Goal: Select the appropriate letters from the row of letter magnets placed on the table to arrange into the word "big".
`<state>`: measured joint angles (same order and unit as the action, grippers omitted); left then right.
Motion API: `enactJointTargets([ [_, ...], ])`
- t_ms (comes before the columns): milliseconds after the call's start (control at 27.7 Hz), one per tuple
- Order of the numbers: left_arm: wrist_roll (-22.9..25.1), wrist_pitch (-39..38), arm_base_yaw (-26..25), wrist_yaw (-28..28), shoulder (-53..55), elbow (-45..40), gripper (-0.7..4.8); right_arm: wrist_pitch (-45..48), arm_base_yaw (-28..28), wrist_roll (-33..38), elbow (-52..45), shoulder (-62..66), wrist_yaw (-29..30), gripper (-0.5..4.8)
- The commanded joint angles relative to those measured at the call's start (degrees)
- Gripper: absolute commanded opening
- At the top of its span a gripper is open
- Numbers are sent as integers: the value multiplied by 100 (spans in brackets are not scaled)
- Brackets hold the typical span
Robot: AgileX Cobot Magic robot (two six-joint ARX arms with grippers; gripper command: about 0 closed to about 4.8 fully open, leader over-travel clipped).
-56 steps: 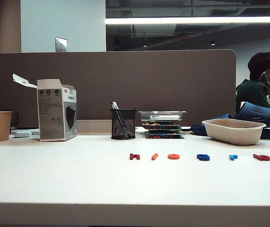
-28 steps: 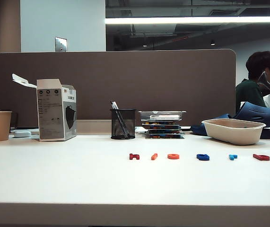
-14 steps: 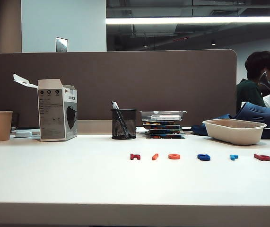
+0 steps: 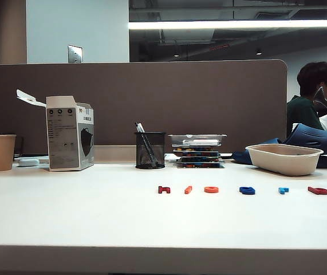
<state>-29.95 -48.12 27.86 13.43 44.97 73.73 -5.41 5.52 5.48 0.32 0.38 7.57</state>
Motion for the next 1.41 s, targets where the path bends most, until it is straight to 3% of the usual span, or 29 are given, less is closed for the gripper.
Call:
enactJointTargets([
  [36,-210,-481,844,-920,529,625,-5,98,-2,-13,-33,-52,-15,-5],
  [181,-662,-621,2205,-1609,1480,1351,-5,96,0,-13,-33,-52,-17,-5],
  [289,-1165,-487,2957,-1729,1985,1475,-5,96,0,-13,-33,-52,-26,-5],
  [470,-1580,-240,3661,-2120,2406,1473,-5,96,-4,-13,-33,-52,-17,-5],
  [615,-1722,-114,4109,-3254,2601,1473,-5,96,-4,-13,-33,-52,-15,-5],
  [723,-1720,-234,4323,-4015,2616,1473,-5,96,-4,-11,-33,-52,-17,-5],
  [832,-1781,-439,4452,-4339,2616,1473,-5,96,-2,-11,-33,-52,-26,-5],
  [940,-2247,-798,4614,-4454,2616,1473,-5,96,-4,-11,-33,-52,-13,-5],
  [1085,-2640,-1412,4883,-5147,2616,1473,-5,96,-4,-11,-31,-52,-17,-5],
  [1410,-2747,-1488,4878,-5351,2614,1473,-5,190,-4,-11,-20,-52,-13,-5],
])
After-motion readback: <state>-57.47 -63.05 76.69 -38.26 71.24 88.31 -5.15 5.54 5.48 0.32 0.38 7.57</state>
